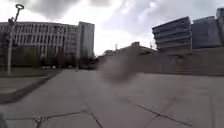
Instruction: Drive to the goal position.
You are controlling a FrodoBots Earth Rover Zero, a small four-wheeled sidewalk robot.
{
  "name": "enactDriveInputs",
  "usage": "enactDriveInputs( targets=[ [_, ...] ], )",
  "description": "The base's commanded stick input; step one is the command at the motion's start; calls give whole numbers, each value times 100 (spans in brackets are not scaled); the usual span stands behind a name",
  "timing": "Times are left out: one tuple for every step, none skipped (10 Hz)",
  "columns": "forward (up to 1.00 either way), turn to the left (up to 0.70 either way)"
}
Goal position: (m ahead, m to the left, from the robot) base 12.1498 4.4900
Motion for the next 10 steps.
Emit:
enactDriveInputs(
  targets=[
    [70,0],
    [70,0],
    [70,0],
    [70,0],
    [70,0],
    [70,0],
    [70,0],
    [70,0],
    [70,0],
    [70,0]
  ],
)
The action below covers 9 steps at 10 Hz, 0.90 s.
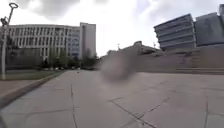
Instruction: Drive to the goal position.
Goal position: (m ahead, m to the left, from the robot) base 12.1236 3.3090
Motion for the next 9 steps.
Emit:
enactDriveInputs(
  targets=[
    [70,0],
    [70,0],
    [70,0],
    [70,0],
    [70,0],
    [70,0],
    [70,0],
    [70,0],
    [70,0]
  ],
)
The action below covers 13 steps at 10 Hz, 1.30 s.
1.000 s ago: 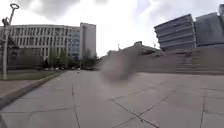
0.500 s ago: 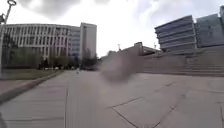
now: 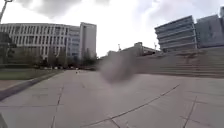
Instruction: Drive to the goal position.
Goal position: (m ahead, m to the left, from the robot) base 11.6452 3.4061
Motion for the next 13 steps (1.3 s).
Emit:
enactDriveInputs(
  targets=[
    [70,0],
    [70,0],
    [70,0],
    [70,0],
    [70,0],
    [70,0],
    [70,0],
    [70,0],
    [70,0],
    [70,0],
    [70,0],
    [70,0],
    [70,0]
  ],
)
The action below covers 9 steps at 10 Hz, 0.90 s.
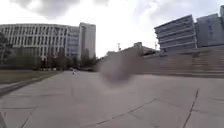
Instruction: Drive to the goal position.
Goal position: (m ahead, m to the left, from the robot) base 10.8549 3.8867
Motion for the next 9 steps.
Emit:
enactDriveInputs(
  targets=[
    [70,0],
    [70,0],
    [70,0],
    [70,0],
    [70,0],
    [70,0],
    [70,0],
    [70,0],
    [70,0]
  ],
)
